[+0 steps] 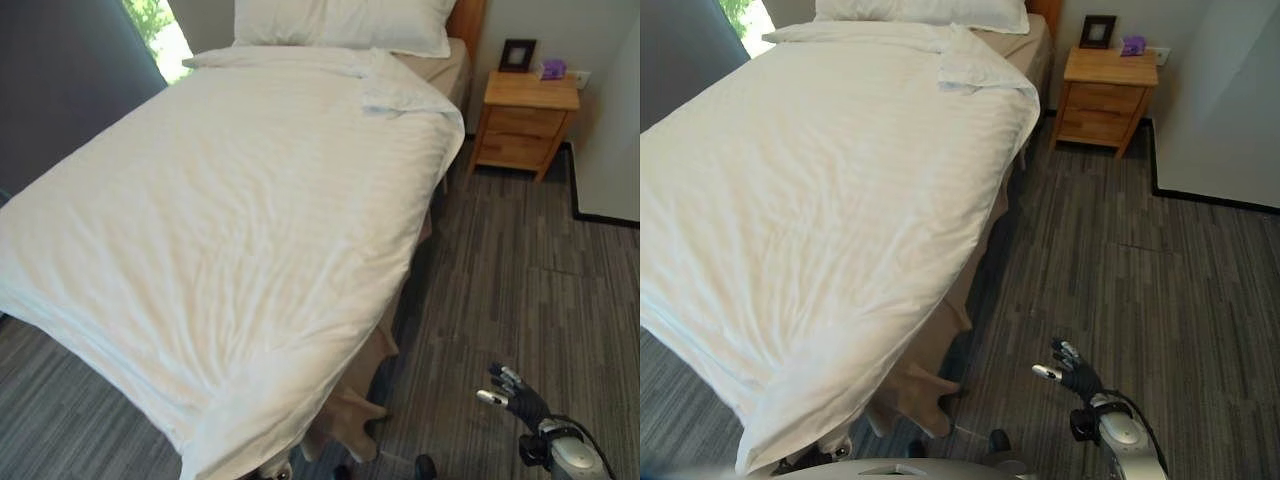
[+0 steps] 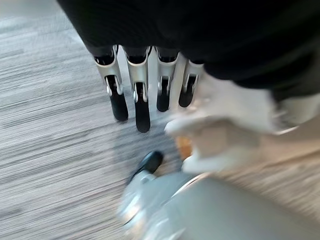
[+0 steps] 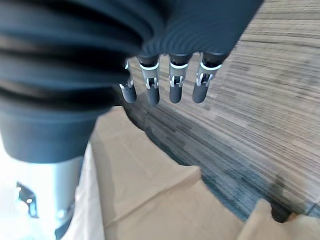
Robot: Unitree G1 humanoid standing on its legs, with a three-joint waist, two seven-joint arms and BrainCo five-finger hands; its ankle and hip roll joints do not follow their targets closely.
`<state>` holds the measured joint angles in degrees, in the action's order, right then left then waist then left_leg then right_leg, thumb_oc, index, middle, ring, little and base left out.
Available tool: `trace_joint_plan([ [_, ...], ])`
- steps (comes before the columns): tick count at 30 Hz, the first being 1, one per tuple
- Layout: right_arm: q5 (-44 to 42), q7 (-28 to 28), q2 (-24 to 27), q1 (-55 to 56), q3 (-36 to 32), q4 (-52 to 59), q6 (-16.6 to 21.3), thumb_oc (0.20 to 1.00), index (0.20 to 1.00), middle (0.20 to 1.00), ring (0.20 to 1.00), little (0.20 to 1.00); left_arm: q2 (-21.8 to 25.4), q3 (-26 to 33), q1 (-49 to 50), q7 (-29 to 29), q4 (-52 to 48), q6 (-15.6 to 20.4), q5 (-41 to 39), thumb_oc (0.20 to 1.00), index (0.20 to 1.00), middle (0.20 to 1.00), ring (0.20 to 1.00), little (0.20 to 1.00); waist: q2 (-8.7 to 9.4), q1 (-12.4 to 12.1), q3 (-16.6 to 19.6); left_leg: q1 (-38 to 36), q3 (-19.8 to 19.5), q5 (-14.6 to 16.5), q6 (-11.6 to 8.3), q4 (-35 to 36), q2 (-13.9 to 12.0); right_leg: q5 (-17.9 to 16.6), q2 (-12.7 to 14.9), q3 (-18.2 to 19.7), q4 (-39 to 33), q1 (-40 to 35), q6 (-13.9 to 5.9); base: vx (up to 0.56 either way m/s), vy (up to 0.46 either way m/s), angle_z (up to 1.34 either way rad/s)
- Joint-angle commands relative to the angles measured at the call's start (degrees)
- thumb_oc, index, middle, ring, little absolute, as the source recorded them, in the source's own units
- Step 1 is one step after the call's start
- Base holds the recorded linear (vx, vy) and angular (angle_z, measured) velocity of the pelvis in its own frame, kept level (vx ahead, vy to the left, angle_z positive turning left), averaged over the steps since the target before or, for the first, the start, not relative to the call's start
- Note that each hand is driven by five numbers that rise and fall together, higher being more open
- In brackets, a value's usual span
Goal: Making the bed.
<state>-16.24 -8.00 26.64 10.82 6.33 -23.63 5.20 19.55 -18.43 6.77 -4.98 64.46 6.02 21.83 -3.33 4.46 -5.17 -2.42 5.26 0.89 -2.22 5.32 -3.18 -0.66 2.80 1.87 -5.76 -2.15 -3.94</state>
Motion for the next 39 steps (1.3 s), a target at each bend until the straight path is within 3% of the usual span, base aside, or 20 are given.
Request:
trace_joint_plan([
  [1, -0.15, 0.37, 2.19, -1.46, -0.65, 3.1, 1.9, 1.0, 1.0, 1.0, 1.0, 1.0, 2.47, -4.89, 5.42, -4.23, -3.56, 1.83, 5.78, 1.0, 1.0, 1.0, 1.0, 1.0, 0.48, -0.91, 0.99, 4.41, -1.99, -8.0, -1.64, -0.32, -1.51, 0.0, 1.23, 1.87, 4.51, 0.16, -1.91, -0.02, 0.039, 0.0],
  [3, 0.09, -0.33, 3.63, -1.42, -1.58, 2.68, 1.73, 1.0, 1.0, 1.0, 1.0, 1.0, 11.73, -5.52, 8.49, -10.91, -22.75, 3.78, 2.64, 1.0, 1.0, 1.0, 1.0, 1.0, -0.88, -0.41, 1.86, 4.01, -1.51, -8.19, -1.47, -0.32, -1.62, -0.5, 1.25, 2.08, 4.46, -0.05, -1.91, 0.0, 0.036, -0.02],
  [6, 0.33, -0.83, 3.42, -0.4, -2.68, 2.53, 1.57, 1.0, 1.0, 1.0, 1.0, 1.0, 23.57, 2.35, 11.64, -16.86, -47.95, 3.45, -9.61, 1.0, 1.0, 1.0, 1.0, 1.0, -1.67, -0.26, 2.78, 3.46, -1.49, -8.16, -1.38, -0.32, -1.54, -0.57, 1.44, 2.09, 4.14, -0.81, -2.03, 0.04, 0.007, -0.01],
  [7, 0.35, -0.84, 3.26, -0.37, -2.57, 2.53, 1.55, 1.0, 1.0, 1.0, 1.0, 1.0, 24.03, 2.82, 12.23, -17.29, -48.81, 2.99, -9.95, 1.0, 1.0, 1.0, 1.0, 1.0, -1.43, -0.17, 2.9, 3.16, -1.52, -7.57, -1.41, -0.32, -1.45, -0.15, 1.55, 2.06, 4.0, -1.18, -2.06, 0.0, 0.0, 0.0],
  [9, 0.92, -1.79, 2.35, 0.26, -1.83, 1.82, 1.08, 1.0, 1.0, 1.0, 1.0, 1.0, 29.56, 6.16, 12.33, -22.08, -59.05, 1.93, -25.72, 1.0, 1.0, 1.0, 1.0, 1.0, -1.72, 0.58, 3.57, 2.57, -1.32, -7.48, -1.58, -0.32, -1.37, -0.33, 1.8, 2.21, 3.65, -1.61, -2.36, 0.03, 0.01, -0.02],
  [10, 0.78, -2.53, 2.19, 0.69, -1.19, 2.14, 1.07, 1.0, 1.0, 1.0, 1.0, 1.0, 30.56, 5.63, 11.48, -23.92, -62.25, 0.89, -33.78, 1.0, 1.0, 1.0, 1.0, 1.0, -1.73, 1.04, 3.77, 2.43, -1.17, -7.53, -1.66, -0.32, -1.32, -0.43, 1.79, 2.42, 3.65, -1.59, -2.47, 0.0, 0.0, -0.08],
  [11, 0.96, -2.94, 2.38, 1.2, -0.75, 2.31, 1.09, 1.0, 1.0, 1.0, 1.0, 1.0, 31.9, 4.98, 11.17, -23.92, -63.6, 0.55, -36.51, 1.0, 1.0, 1.0, 1.0, 1.0, -1.68, 1.3, 3.95, 2.3, -0.96, -7.46, -1.71, -0.32, -1.34, -0.55, 1.83, 2.62, 3.59, -1.62, -2.56, -0.01, -0.003, -0.11],
  [12, 1.42, -3.64, 2.96, 0.68, 0.95, 1.56, 1.34, 1.0, 1.0, 1.0, 1.0, 1.0, 34.44, 2.43, 10.29, -26.73, -69.53, -1.08, -46.62, 1.0, 1.0, 1.0, 1.0, 1.0, -1.74, 1.83, 3.86, 1.86, 0.18, -7.28, -1.78, -0.32, -1.72, -0.73, 1.68, 2.78, 3.88, -1.18, -2.81, -0.01, -0.004, -0.1],
  [15, 1.35, -4.2, 3.31, 0.66, 2.22, 1.75, 1.51, 1.0, 1.0, 1.0, 1.0, 1.0, 35.74, 0.88, 9.27, -27.74, -72.28, -2.07, -52.04, 1.0, 1.0, 1.0, 1.0, 1.0, -1.63, 2.02, 3.67, 1.43, 1.31, -7.13, -1.83, -0.32, -1.9, -0.9, 1.29, 3.77, 4.34, -0.7, -2.91, 0.0, 0.004, -0.3],
  [17, 0.72, -5.05, 2.94, 0.72, 5.33, 1.76, 2.07, 1.0, 1.0, 1.0, 1.0, 1.0, 34.05, -2.97, 5.31, -28.45, -72.6, -4.47, -64.96, 1.0, 1.0, 1.0, 1.0, 1.0, -1.28, 2.99, 3.67, 0.81, 2.12, -7.09, -1.97, -0.32, -2.08, -0.96, 1.05, 4.53, 4.71, -0.6, -3.04, 0.0, -0.001, -0.43],
  [21, -0.02, -4.74, 2.92, 1.19, 5.85, 2.61, 3.18, 1.0, 1.0, 1.0, 1.0, 1.0, 31.09, -0.17, 2.72, -26.16, -74.11, -3.31, -73.79, 1.0, 1.0, 1.0, 1.0, 1.0, -1.07, 3.41, 3.42, 0.71, 2.02, -7.25, -2.03, -0.32, -2.01, -0.94, 1.2, 4.22, 4.61, -0.77, -3.22, -0.03, 0.002, -0.1],
  [22, -0.13, -4.46, 2.52, 1.3, 5.84, 3.17, 3.41, 1.0, 1.0, 1.0, 1.0, 1.0, 28.2, 2.39, 2.64, -25.11, -72.85, -3.17, -75.9, 1.0, 1.0, 1.0, 1.0, 1.0, -0.84, 3.28, 3.46, 0.67, 2.15, -7.25, -2.04, -0.32, -2.04, -0.85, 1.17, 4.19, 4.81, -0.69, -3.2, -0.01, -0.018, -0.03],
  [23, -0.22, -3.86, 1.66, 1.66, 4.82, 4.66, 3.85, 1.0, 1.0, 1.0, 1.0, 1.0, 21.26, 8.17, 2.64, -21.98, -69.87, -0.84, -76.94, 1.0, 1.0, 1.0, 1.0, 1.0, -0.28, 2.96, 3.18, 0.33, 1.99, -7.15, -1.93, -0.32, -1.99, -0.43, 1.22, 3.95, 5.21, -1.01, -3.12, -0.01, -0.016, -0.03],
  [24, -0.23, -3.86, 1.68, 1.64, 4.83, 4.66, 3.85, 1.0, 1.0, 1.0, 1.0, 1.0, 21.24, 8.19, 2.64, -21.98, -69.87, -0.84, -76.94, 1.0, 1.0, 1.0, 1.0, 1.0, -0.35, 2.94, 3.32, 0.55, 1.99, -7.24, -1.97, -0.32, -2.06, -0.55, 1.15, 3.97, 5.2, -0.78, -3.09, 0.0, -0.017, -0.04],
  [25, -0.21, -3.49, 0.85, 2.11, 3.7, 6.35, 4.18, 1.0, 1.0, 1.0, 1.0, 1.0, 15.29, 14.24, 3.34, -18.18, -69.03, 1.98, -76.55, 1.0, 1.0, 1.0, 1.0, 1.0, 0.19, 2.43, 3.1, 0.44, 1.66, -7.22, -1.86, -0.32, -1.99, -0.16, 1.34, 3.49, 5.33, -1.15, -2.96, 0.0, 0.0, 0.0],
  [28, 0.61, -1.99, -0.97, 2.41, 1.01, 9.03, 4.88, 1.0, 1.0, 1.0, 1.0, 1.0, 3.11, 24.1, 3.21, -8.0, -63.53, 8.34, -73.66, 1.0, 1.0, 1.0, 1.0, 1.0, 1.22, 1.29, 2.95, 0.71, 0.57, -7.21, -1.74, -0.32, -1.76, 0.27, 1.52, 2.35, 5.13, -1.79, -2.45, 0.0, -0.02, 0.09],
  [30, 1.16, -0.71, -1.69, 1.76, 0.41, 10.43, 4.72, 1.0, 1.0, 1.0, 1.0, 1.0, -2.42, 27.0, 3.15, -1.22, -61.39, 10.94, -71.33, 1.0, 1.0, 1.0, 1.0, 1.0, 1.66, 0.5, 3.0, 1.11, 0.18, -7.27, -1.76, -0.32, -1.74, 0.18, 1.46, 1.88, 4.76, -1.91, -2.1, 0.0, -0.02, 0.21],
  [34, 1.0, 1.44, -0.74, -0.83, 0.54, 12.94, 4.15, 1.0, 1.0, 1.0, 1.0, 1.0, -4.76, 29.3, 4.38, 9.16, -60.45, 12.25, -63.09, 1.0, 1.0, 1.0, 1.0, 1.0, 2.14, -0.81, 2.6, 1.68, -1.01, -7.5, -1.78, -0.32, -1.47, -0.18, 1.65, 1.41, 3.46, -2.84, -1.84, 0.0, -0.012, 0.21],
  [39, -0.31, 1.11, 0.0, -1.94, 0.82, 17.03, 4.49, 1.0, 1.0, 1.0, 1.0, 1.0, -6.65, 29.56, 4.76, 7.4, -54.22, 11.33, -65.16, 1.0, 1.0, 1.0, 1.0, 1.0, 2.72, -2.33, 2.32, 1.83, -2.99, -7.78, -1.61, -0.32, -1.45, 1.01, 1.57, 1.19, 5.21, -2.85, -1.58, 0.0, -0.038, 0.27],
])
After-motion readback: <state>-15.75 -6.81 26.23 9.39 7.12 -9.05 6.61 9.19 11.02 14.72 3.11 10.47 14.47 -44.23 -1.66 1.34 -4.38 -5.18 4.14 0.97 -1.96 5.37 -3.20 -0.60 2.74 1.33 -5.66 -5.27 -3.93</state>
